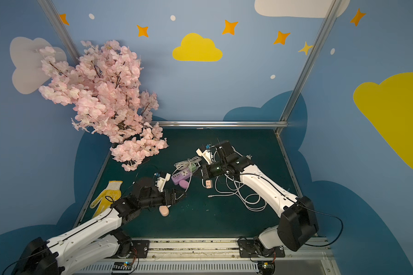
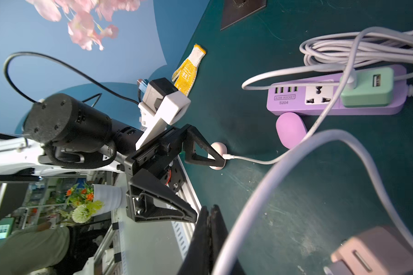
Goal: Charge the bluetooth headset
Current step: Pick up the plug from the center of the board.
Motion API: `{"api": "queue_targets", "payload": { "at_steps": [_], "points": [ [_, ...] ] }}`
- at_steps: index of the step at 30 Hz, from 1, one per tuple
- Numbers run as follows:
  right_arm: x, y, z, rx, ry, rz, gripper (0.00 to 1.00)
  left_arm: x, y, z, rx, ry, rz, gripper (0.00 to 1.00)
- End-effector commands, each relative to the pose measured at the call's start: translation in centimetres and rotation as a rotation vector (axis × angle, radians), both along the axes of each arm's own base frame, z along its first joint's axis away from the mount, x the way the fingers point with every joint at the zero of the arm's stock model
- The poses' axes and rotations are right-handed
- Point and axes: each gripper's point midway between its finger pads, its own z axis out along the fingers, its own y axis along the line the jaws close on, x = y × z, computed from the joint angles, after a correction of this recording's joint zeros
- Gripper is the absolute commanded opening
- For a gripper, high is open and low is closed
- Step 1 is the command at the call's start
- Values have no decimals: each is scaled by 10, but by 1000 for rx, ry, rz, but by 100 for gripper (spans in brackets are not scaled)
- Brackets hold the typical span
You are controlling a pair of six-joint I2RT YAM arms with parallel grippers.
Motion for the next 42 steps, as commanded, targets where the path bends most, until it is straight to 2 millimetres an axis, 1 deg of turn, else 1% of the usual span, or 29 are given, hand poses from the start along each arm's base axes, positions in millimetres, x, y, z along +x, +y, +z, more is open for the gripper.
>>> {"api": "queue_targets", "payload": {
  "at_steps": [1, 5, 7, 10, 14, 17, 19, 23, 26, 29, 30, 32, 34, 36, 39, 42],
  "points": [
    [-6, -1, 41, 107, 47, 25, 0, 5, -11, 29, -82, -105, -35, 100],
    [-1, -4, 73, 183, 44, 17, 0, 16, -15, 40, -138, -146, -3, 100],
    [1, -4, 91, 233, 33, 12, 0, 22, -20, 45, -194, -148, 5, 100],
    [3, -2, 111, 300, -2, 14, 0, 23, -32, 49, -265, -95, -34, 100],
    [6, 0, 133, 363, -22, 13, 0, 21, -41, 52, -350, -43, -65, 100],
    [7, 0, 147, 385, -43, 18, 0, 26, -45, 68, -417, -52, -73, 100],
    [9, -1, 158, 400, -71, 9, 0, 27, -53, 85, -456, -72, -114, 100],
    [17, -8, 183, 455, -137, -32, 0, 35, -62, 110, -523, -106, -150, 100],
    [21, -14, 204, 496, -184, -47, 0, 46, -67, 123, -599, -88, -138, 100],
    [23, -16, 221, 515, -220, -42, 0, 57, -75, 127, -700, -13, -141, 100],
    [23, -16, 227, 524, -231, -38, 0, 60, -79, 124, -730, 22, -151, 100],
    [24, -17, 237, 544, -248, -36, 0, 63, -87, 114, -742, 103, -180, 100],
    [24, -17, 243, 562, -262, -34, 0, 60, -96, 112, -731, 112, -224, 100],
    [27, -18, 245, 568, -268, -38, 0, 56, -101, 126, -742, 69, -256, 100],
    [32, -20, 247, 576, -272, -51, 0, 51, -100, 145, -758, 4, -285, 100],
    [35, -21, 250, 589, -274, -55, 0, 49, -98, 155, -768, -32, -288, 100]
  ]
}}
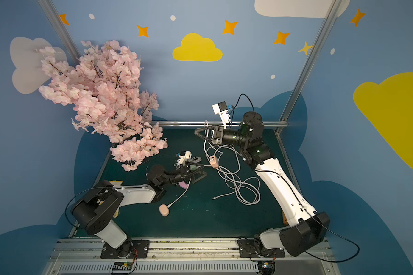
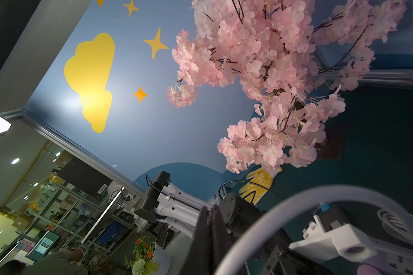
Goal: Charge the bluetooth headset
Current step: Pick up the plug from the center of the board.
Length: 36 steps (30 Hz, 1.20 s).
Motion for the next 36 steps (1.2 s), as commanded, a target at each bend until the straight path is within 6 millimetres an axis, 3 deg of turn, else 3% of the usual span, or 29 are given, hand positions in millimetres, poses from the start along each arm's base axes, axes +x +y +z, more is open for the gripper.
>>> {"api": "queue_targets", "payload": {
  "at_steps": [1, 10, 15, 18, 31, 34, 36],
  "points": [
    [1, -3, 22, 51, -62, -2, 0, -10, 6, 35, -70, -114, -12, 100],
    [3, -3, 31, 84, -58, 2, 0, -12, 11, 63, -114, -185, 17, 98],
    [4, -9, 23, 65, -52, -34, 0, -20, 18, 81, -143, -238, 30, 73],
    [7, -13, 16, 65, -32, -49, 0, -22, 22, 88, -155, -256, 42, 68],
    [21, -49, 3, 49, -5, -166, 0, -20, 41, 84, -142, -251, 112, 74],
    [23, -49, -1, 47, 8, -167, 0, -21, 40, 87, -145, -263, 106, 56],
    [26, -50, -3, 44, 12, -173, 0, -21, 40, 86, -142, -258, 104, 50]
  ]
}}
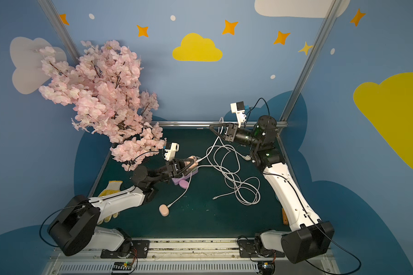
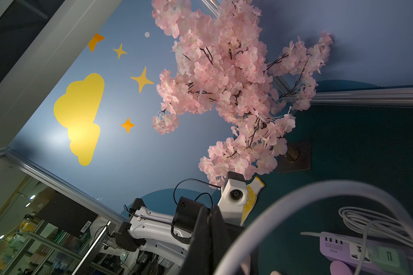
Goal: Charge the bluetooth headset
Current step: Pick up the plug from the center of the board.
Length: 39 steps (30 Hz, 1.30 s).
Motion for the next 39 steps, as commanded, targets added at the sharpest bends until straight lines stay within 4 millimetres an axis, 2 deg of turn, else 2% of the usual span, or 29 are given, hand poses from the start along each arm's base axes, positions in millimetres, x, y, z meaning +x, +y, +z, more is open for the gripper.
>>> {"api": "queue_targets", "payload": {
  "at_steps": [1, 3, 4, 5, 7, 10, 12, 20, 26, 27, 28, 31, 33, 34, 39],
  "points": [
    [0, -4, 2, 4, -19, -14, 0, -4, 4, 10, -18, -47, 8, 49],
    [3, -6, 1, 4, -15, -21, 0, -3, 4, 8, -17, -43, 11, 51],
    [4, -6, 1, 5, -17, -23, 0, -3, 4, 7, -17, -36, 12, 56],
    [4, -8, 1, 5, -18, -26, 0, -3, 5, 6, -17, -35, 14, 65],
    [6, -10, 2, 5, -20, -34, 0, -1, 6, 4, -14, -26, 19, 73],
    [9, -14, 3, 4, -19, -48, 0, 0, 8, 3, -13, -24, 23, 75],
    [12, -17, 2, 3, -18, -58, 0, 0, 8, 3, -12, -26, 22, 68],
    [16, -15, -5, 9, 20, -53, 0, 0, 3, 3, -15, -29, -4, 26],
    [15, -15, -10, -7, 10, -55, 0, 3, 0, -5, -1, -8, -13, 13],
    [14, -15, -10, -12, 3, -55, 0, 4, 0, -8, 4, -3, -16, 16],
    [13, -15, -9, -19, -5, -55, 0, 5, -1, -12, 11, 8, -16, 24],
    [10, -16, -10, -44, -30, -64, 0, 10, -3, -28, 41, 28, -12, 73],
    [10, -16, -10, -59, -35, -70, 0, 13, -5, -37, 74, 24, 0, 95],
    [8, -16, -7, -61, -41, -68, 0, 15, -6, -42, 96, 13, 10, 100],
    [4, -8, 10, -30, -57, -39, 0, 24, -17, -50, 156, -15, 12, 100]
  ]
}}
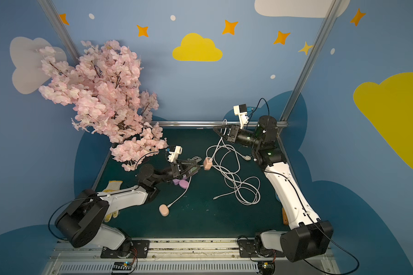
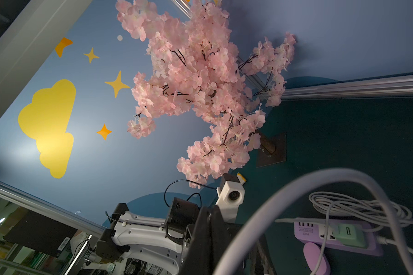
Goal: Charge the bluetooth headset
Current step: Pick up the plug from the center of the board.
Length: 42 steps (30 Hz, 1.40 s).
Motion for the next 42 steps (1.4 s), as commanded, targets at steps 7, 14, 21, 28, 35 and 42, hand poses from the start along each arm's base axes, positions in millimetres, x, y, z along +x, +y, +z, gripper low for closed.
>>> {"api": "queue_targets", "payload": {
  "at_steps": [7, 14, 21, 28, 35, 42],
  "points": [
    [-29, 26, 52, 62, -128, 87, 0, 2, -39, -2, -25, -25, -158, 100],
    [-32, 25, 64, 75, -157, 75, 0, -9, -54, 22, -60, -82, -202, 100],
    [-30, 27, 80, 113, -171, 89, 0, -14, -46, 45, -101, -117, -167, 100],
    [-33, 16, 74, 85, -176, 44, 0, -29, -33, 80, -149, -204, -162, 89],
    [-24, 2, 59, 87, -137, -15, 0, -44, -22, 101, -177, -263, -167, 54],
    [-23, 3, 70, 117, -136, -3, 0, -39, -27, 87, -157, -222, -171, 74]
  ]
}}
